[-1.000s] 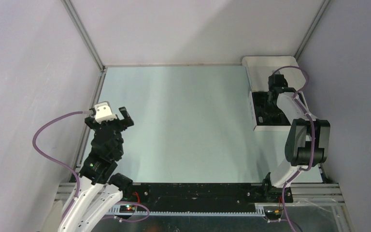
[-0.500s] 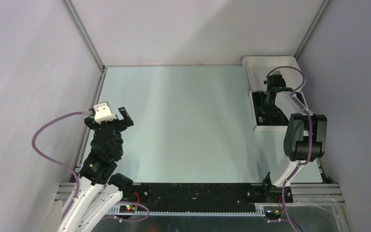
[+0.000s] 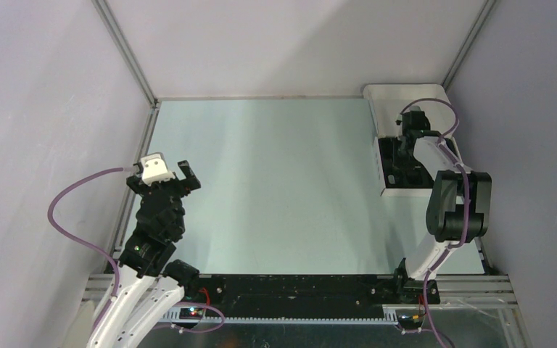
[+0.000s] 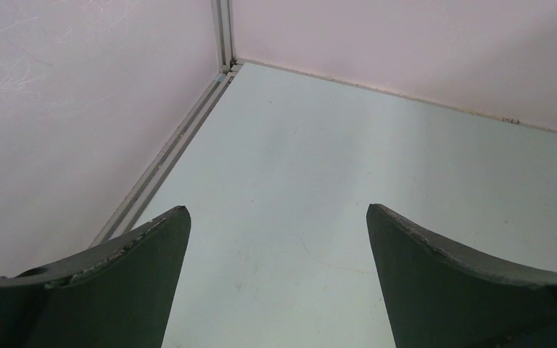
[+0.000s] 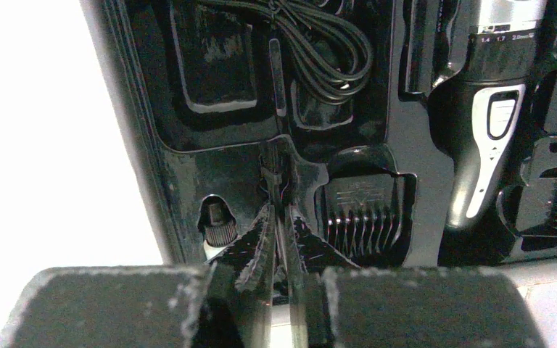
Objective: Sort the hair-cutting tools
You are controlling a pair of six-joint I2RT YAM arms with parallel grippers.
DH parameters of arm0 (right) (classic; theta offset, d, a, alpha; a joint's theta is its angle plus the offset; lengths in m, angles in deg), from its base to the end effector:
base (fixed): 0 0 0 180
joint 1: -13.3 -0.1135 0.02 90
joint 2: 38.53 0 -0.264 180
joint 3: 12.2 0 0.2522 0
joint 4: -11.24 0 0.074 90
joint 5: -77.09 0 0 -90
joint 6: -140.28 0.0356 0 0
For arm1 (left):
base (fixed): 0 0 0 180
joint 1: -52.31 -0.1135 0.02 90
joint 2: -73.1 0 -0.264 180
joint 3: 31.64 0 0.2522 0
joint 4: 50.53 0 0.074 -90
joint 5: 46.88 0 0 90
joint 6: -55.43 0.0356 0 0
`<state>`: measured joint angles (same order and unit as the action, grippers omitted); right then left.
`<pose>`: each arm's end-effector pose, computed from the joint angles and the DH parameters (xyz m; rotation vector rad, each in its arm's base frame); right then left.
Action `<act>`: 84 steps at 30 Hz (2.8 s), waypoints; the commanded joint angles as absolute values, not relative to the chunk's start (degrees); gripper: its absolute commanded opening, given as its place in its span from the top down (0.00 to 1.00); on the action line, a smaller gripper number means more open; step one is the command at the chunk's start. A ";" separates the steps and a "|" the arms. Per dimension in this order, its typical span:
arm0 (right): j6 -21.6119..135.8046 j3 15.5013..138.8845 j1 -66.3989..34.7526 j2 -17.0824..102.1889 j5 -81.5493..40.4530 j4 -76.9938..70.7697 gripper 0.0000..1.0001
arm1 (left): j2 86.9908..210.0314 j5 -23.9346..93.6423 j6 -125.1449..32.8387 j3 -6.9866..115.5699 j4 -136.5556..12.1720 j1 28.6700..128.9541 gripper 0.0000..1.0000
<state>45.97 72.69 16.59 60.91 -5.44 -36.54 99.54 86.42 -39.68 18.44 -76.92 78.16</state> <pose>0.3573 -0.0252 0.2138 0.0191 2.6605 -0.2167 0.1136 -0.0279 0.3274 -0.2892 1.5829 0.1929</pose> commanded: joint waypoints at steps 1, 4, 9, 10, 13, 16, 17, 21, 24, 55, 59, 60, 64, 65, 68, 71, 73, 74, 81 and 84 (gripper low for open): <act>46.50 73.98 16.99 57.28 -5.89 -36.86 0.86 | 99.12 86.45 -40.47 18.01 -75.46 77.89 0.02; 46.93 73.98 17.15 56.04 -5.93 -36.84 0.86 | 99.07 86.45 -40.49 18.05 -75.46 77.91 0.02; 47.95 73.97 17.38 54.72 -6.87 -35.78 0.81 | 99.03 86.31 -40.46 18.07 -75.46 77.91 0.02; 48.09 73.98 17.53 54.74 -6.95 -35.67 0.80 | 99.03 86.29 -40.53 18.07 -75.52 77.92 0.02; 48.37 73.98 17.82 55.53 -7.11 -35.48 0.80 | 98.96 86.27 -40.49 18.03 -75.51 77.89 0.02; 48.52 73.98 18.10 56.89 -6.84 -35.27 0.82 | 98.95 86.34 -40.52 17.98 -75.54 77.89 0.02; 48.52 73.98 18.19 57.33 -6.93 -34.94 0.83 | 98.95 86.31 -40.48 17.98 -75.50 77.89 0.02; 49.02 73.98 18.67 58.28 -7.59 -33.37 0.88 | 98.94 86.23 -40.42 17.94 -75.51 77.89 0.02; 49.18 73.98 18.82 59.15 -8.45 -32.52 0.89 | 98.90 86.21 -40.38 17.98 -75.45 77.93 0.02; 56.12 71.52 18.93 60.72 -1.55 -42.76 0.96 | 98.64 85.31 -40.33 17.94 -75.37 77.89 0.02; 56.33 71.43 18.93 60.47 -1.45 -43.14 0.96 | 98.49 85.22 -40.38 17.93 -75.38 77.90 0.02; 56.36 71.43 18.88 60.28 -1.64 -43.13 0.96 | 98.50 85.22 -40.38 17.97 -75.37 77.89 0.02; 56.11 71.48 18.28 57.51 -2.81 -41.92 0.95 | 98.49 85.30 -40.37 17.98 -75.42 77.89 0.02; 56.02 71.62 18.25 56.21 -2.80 -41.73 0.93 | 98.50 85.30 -40.37 17.98 -75.38 77.89 0.02; 55.64 72.39 18.14 53.98 -2.83 -40.82 0.88 | 98.57 85.30 -40.48 17.98 -75.37 77.89 0.02; 55.00 73.49 18.14 52.31 -3.23 -39.42 0.82 | 98.59 85.30 -40.50 17.98 -75.39 77.89 0.02; 54.45 74.12 18.14 52.19 -3.92 -38.28 0.81 | 98.59 85.30 -40.53 17.94 -75.42 77.91 0.02; 54.34 74.67 18.14 52.58 -4.38 -37.63 0.81 | 98.59 85.35 -40.46 17.97 -75.38 77.92 0.02; 53.47 77.65 18.14 57.27 -5.82 -35.49 0.81 | 98.76 85.47 -40.37 17.98 -75.41 77.92 0.02; 53.49 78.55 18.14 59.28 -6.69 -34.35 0.81 | 98.86 85.48 -40.29 17.98 -75.33 77.89 0.02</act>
